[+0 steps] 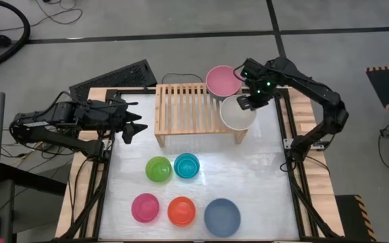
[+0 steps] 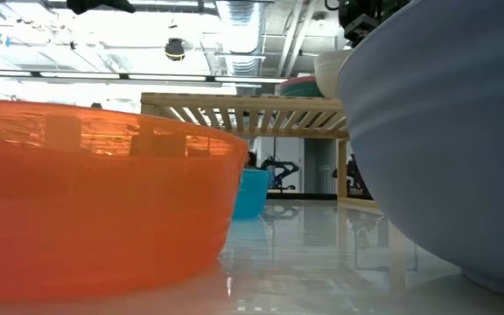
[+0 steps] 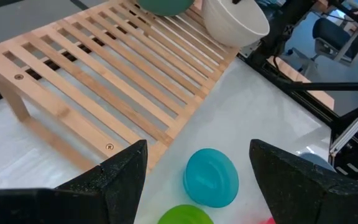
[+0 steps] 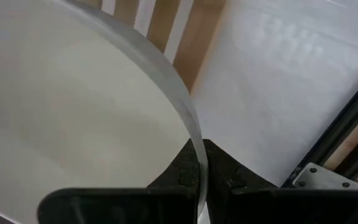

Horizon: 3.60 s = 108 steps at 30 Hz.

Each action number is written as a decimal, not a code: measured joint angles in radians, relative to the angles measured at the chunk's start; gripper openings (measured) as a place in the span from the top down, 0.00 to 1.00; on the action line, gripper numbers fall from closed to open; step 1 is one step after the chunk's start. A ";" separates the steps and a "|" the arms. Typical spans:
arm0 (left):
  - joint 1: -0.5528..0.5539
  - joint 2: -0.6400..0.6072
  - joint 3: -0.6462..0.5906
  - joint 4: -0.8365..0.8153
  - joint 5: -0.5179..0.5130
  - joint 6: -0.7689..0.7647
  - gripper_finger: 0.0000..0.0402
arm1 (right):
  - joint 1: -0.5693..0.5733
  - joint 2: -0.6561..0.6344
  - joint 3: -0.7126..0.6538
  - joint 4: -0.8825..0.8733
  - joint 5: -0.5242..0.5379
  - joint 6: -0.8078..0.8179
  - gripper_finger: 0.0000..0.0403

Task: Place and stack bowls onto a shelf
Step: Put the large white bowl on the shelf, then stack the large gray bowl on top of the large white bowl on the shelf

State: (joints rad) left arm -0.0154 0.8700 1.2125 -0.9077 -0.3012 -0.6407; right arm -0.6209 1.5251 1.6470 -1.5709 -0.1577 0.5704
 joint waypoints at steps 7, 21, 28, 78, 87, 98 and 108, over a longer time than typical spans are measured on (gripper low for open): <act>0.000 0.000 0.000 0.000 -0.001 0.000 0.34 | 0.001 0.001 0.000 0.001 0.003 -0.004 0.89; 0.000 0.000 0.000 0.000 -0.025 0.000 0.34 | 0.007 -0.002 0.000 0.040 0.002 -0.030 0.61; 0.000 0.000 0.000 0.000 -0.026 -0.002 0.34 | 0.008 -0.002 0.052 0.094 -0.001 -0.033 0.50; 0.000 0.000 0.000 -0.024 -0.018 -0.002 0.34 | 0.979 -0.117 0.022 0.101 0.155 0.679 0.65; 0.000 0.000 0.000 -0.021 0.008 0.040 0.34 | 1.109 0.128 0.002 0.213 0.133 0.819 0.37; 0.000 0.000 0.000 -0.025 0.062 0.072 0.34 | 1.082 0.313 0.001 0.351 0.009 0.682 0.33; 0.000 0.000 0.000 -0.048 0.074 0.076 0.34 | 1.109 0.390 -0.037 0.384 -0.025 0.618 0.33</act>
State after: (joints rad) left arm -0.0154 0.8696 1.2125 -0.9562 -0.2275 -0.5645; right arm 0.4883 1.9154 1.6104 -1.1866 -0.1826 1.1881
